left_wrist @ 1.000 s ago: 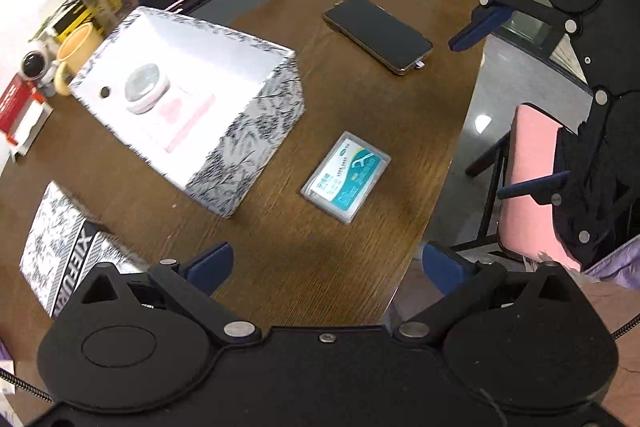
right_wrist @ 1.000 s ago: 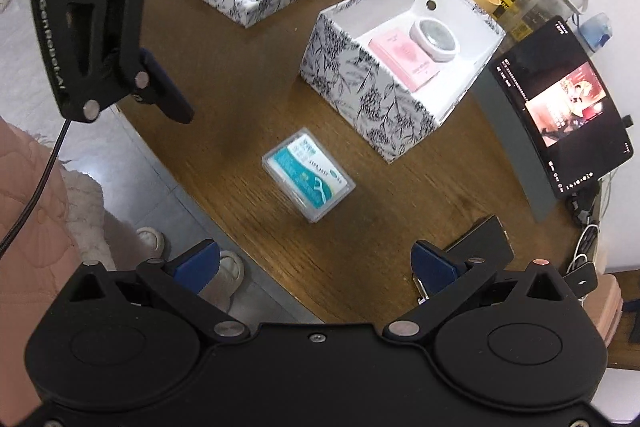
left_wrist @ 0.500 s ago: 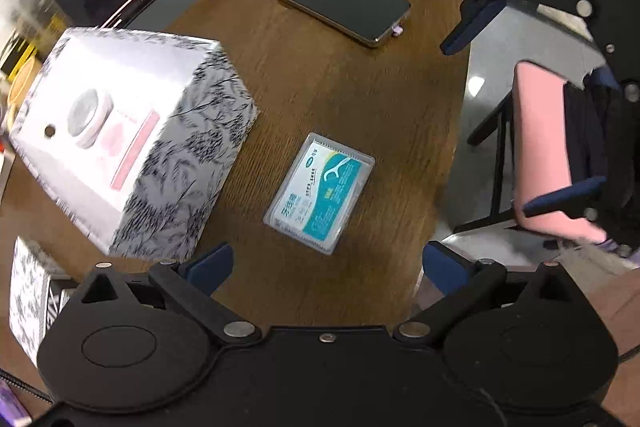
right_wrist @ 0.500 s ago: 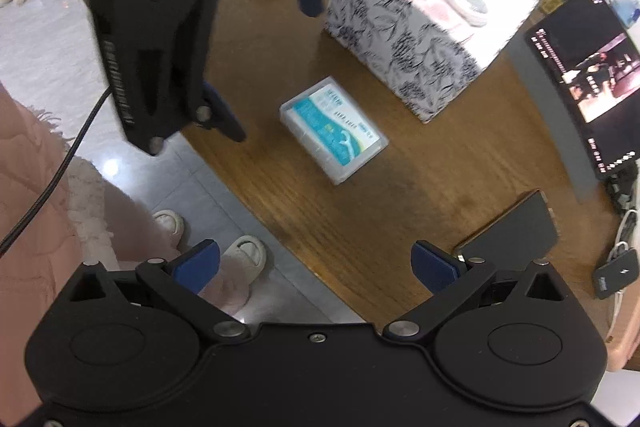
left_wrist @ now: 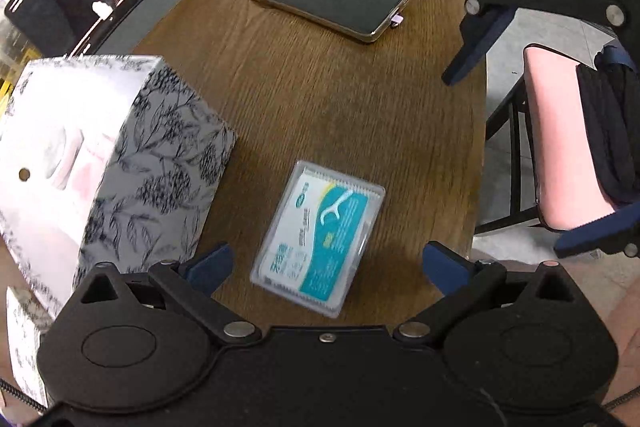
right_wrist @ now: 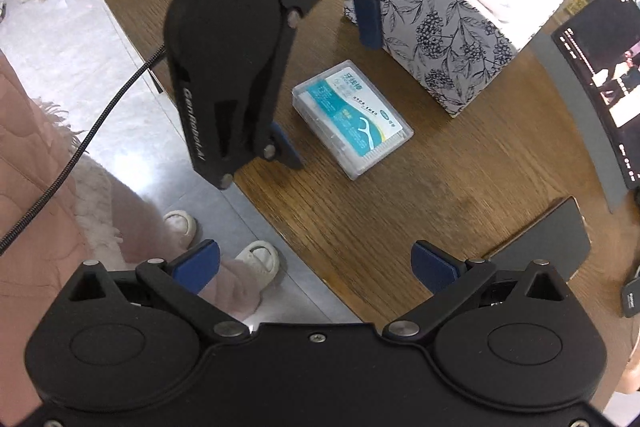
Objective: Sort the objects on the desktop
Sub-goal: 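Move the left tool down to the clear blue-and-white floss pick box, then close the left tool on the floss pick box and lift it, then carry the floss pick box with the left tool into the floral box, then open the left tool beside the pink box and lift away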
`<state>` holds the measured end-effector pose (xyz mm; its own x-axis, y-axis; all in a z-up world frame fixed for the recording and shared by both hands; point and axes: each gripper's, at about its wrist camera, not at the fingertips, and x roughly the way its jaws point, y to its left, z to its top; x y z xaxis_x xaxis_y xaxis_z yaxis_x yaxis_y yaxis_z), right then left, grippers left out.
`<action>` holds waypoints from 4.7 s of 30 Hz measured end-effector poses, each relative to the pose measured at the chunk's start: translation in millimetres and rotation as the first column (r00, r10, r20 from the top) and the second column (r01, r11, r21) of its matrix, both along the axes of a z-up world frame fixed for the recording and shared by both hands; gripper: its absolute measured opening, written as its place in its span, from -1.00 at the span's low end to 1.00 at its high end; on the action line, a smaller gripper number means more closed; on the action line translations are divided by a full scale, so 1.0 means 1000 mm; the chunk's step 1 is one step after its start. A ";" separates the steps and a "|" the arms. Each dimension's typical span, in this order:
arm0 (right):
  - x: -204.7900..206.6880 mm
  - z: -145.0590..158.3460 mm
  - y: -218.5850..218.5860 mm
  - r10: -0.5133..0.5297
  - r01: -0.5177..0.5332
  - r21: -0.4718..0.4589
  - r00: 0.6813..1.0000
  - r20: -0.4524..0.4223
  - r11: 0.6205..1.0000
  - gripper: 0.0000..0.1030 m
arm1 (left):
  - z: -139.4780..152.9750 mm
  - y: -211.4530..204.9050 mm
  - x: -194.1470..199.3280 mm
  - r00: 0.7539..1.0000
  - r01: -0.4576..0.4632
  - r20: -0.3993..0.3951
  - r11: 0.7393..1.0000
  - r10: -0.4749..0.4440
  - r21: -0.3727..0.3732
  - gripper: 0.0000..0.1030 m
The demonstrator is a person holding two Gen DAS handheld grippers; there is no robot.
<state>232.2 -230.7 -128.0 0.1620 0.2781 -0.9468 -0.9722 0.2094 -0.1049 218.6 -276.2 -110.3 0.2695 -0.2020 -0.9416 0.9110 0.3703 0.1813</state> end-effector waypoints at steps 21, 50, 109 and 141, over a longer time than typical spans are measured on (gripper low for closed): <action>0.017 -0.006 -0.004 0.007 -0.006 0.039 1.000 -0.023 0.999 1.00 | -0.020 -0.010 0.010 1.000 0.009 -0.021 1.000 -0.009 0.025 0.86; 0.026 0.012 0.001 -0.036 0.037 0.062 0.999 -0.014 0.997 1.00 | 0.003 -0.012 0.001 0.999 0.022 -0.043 0.999 -0.021 0.024 0.13; 0.140 0.061 0.060 -0.215 0.252 0.230 0.961 -0.175 0.940 1.00 | 0.059 0.036 0.172 0.993 -0.110 -0.066 0.985 0.101 -0.135 0.09; 0.149 0.038 0.063 -0.203 0.245 0.183 0.954 -0.222 0.952 1.00 | 0.018 0.060 0.200 0.947 -0.180 -0.289 0.977 0.140 -0.114 0.10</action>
<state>380.8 -167.8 -90.0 0.0581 0.4488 -0.8918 -0.8941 0.4208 0.1536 418.7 -216.4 -92.6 0.0408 -0.3105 -0.9497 0.8446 0.5186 -0.1332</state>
